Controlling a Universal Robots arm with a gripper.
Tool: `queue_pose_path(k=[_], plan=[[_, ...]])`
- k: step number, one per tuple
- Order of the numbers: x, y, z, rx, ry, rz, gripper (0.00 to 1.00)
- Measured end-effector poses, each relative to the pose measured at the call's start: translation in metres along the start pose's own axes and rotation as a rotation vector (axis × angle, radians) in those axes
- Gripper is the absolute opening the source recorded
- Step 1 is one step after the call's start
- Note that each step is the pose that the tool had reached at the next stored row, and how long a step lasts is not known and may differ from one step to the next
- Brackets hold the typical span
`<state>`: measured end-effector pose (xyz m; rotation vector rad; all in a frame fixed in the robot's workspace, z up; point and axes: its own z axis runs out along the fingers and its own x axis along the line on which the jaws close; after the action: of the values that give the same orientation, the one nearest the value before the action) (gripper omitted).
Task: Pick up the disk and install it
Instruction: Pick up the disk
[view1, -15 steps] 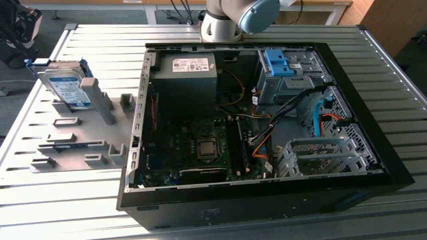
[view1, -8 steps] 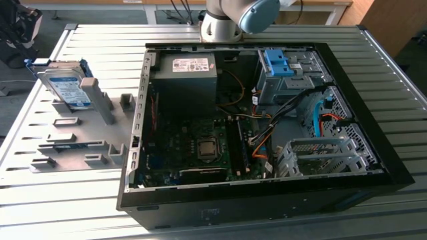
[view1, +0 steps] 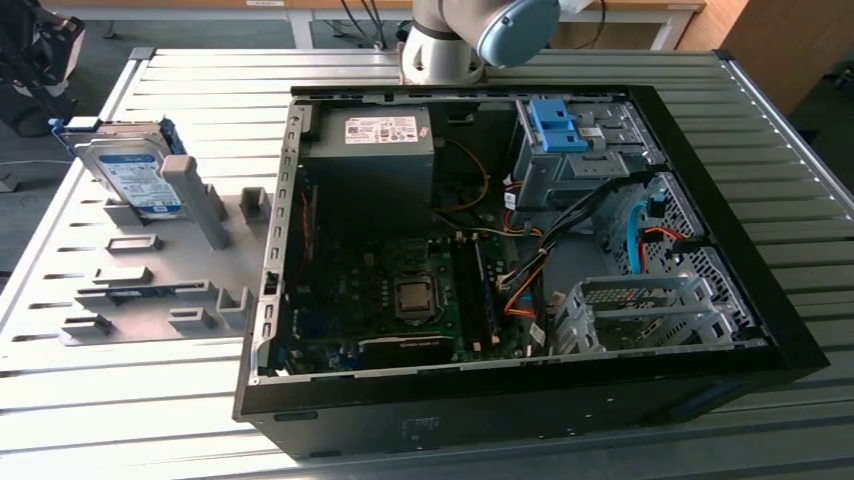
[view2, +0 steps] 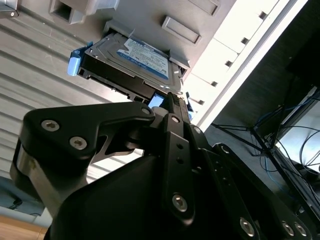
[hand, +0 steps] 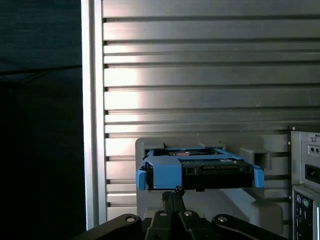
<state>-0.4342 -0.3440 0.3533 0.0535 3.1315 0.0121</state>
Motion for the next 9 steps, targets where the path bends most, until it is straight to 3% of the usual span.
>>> queue_pose_path(k=[9], plan=[[0.0, 0.0, 0.0, -0.0003, 0.0002, -0.028, 0.11]])
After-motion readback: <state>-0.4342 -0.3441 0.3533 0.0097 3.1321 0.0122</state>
